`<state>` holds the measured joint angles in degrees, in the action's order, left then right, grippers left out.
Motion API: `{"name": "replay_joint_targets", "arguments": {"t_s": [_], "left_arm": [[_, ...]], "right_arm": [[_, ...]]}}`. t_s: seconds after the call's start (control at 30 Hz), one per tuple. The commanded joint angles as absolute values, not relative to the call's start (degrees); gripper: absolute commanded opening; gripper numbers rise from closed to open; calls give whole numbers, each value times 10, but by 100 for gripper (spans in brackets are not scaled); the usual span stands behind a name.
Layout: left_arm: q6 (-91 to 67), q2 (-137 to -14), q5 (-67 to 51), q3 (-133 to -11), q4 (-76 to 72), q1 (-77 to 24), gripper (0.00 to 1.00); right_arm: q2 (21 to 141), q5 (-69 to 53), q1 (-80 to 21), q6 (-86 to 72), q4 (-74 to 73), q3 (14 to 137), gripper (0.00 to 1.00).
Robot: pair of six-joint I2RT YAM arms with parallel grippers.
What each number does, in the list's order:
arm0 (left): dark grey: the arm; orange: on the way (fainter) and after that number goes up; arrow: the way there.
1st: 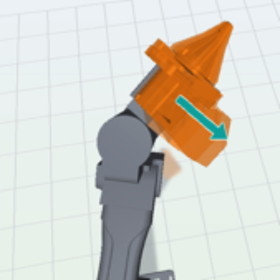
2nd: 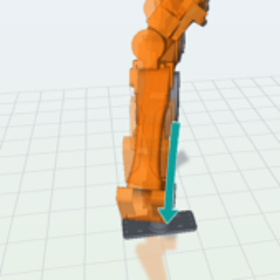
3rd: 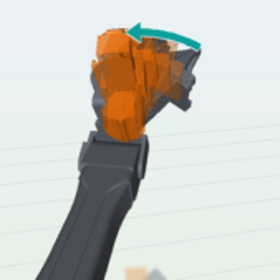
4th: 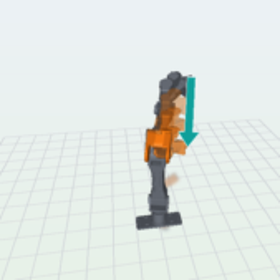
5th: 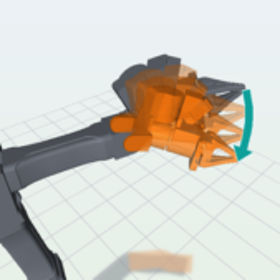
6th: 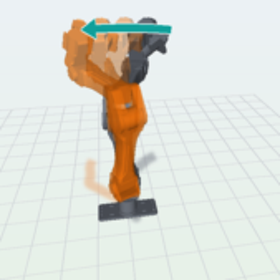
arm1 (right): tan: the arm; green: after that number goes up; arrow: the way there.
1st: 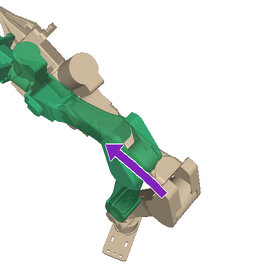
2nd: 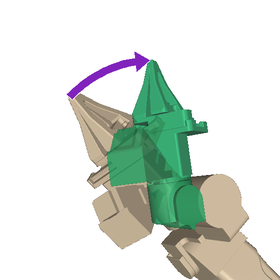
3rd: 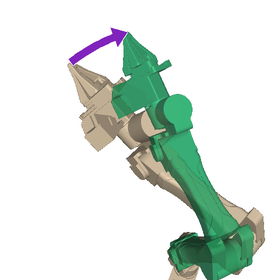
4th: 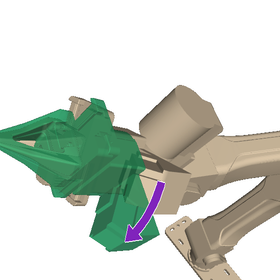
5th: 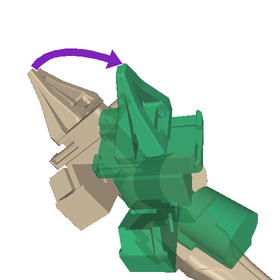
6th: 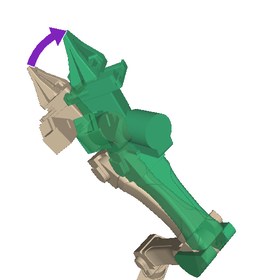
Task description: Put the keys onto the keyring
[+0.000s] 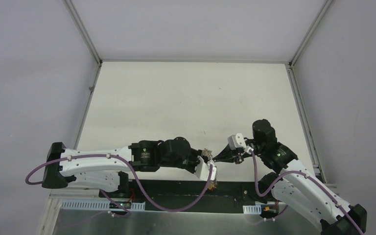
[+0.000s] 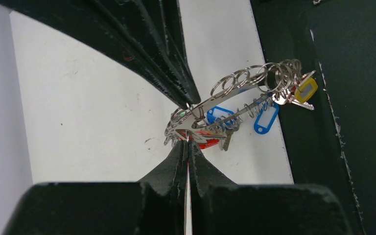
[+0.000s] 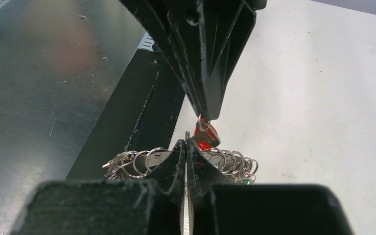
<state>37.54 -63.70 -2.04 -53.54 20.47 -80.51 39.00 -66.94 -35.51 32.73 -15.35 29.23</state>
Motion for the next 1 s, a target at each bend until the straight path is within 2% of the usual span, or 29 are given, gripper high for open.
{"name": "replay_joint_targets", "arguments": {"t_s": [0.0, 0.97], "left_arm": [[392, -650, -35, -562, 183, -815, 0], [393, -664, -8, -558, 188, -845, 0]], "right_arm": [[380, -702, -356, 342, -131, 323, 0], [380, -650, -356, 312, -131, 333, 0]]}}
